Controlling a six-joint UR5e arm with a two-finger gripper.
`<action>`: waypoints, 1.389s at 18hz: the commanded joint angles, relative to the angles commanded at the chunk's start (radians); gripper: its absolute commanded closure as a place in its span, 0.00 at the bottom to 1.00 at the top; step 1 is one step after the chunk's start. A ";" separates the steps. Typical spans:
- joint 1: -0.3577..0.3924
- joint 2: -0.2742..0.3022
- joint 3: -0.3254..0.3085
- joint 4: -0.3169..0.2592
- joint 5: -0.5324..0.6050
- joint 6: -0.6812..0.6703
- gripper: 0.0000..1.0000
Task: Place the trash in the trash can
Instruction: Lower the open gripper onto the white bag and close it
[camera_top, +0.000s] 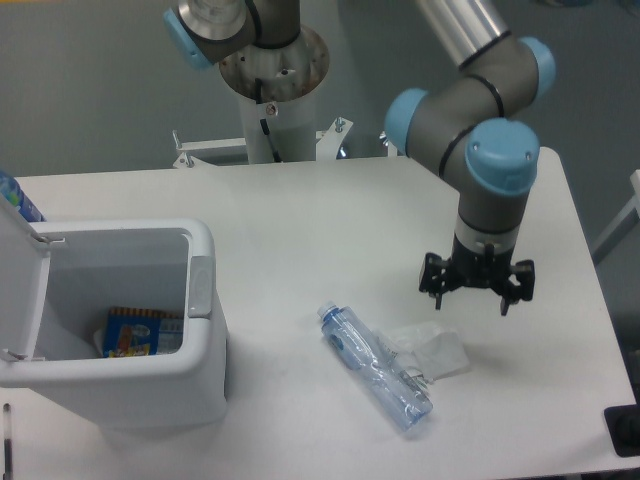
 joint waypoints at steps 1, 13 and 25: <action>-0.002 -0.006 0.005 0.023 0.002 0.037 0.00; -0.002 0.003 -0.084 0.048 -0.003 0.641 0.00; -0.058 -0.068 -0.047 0.129 -0.006 0.644 0.41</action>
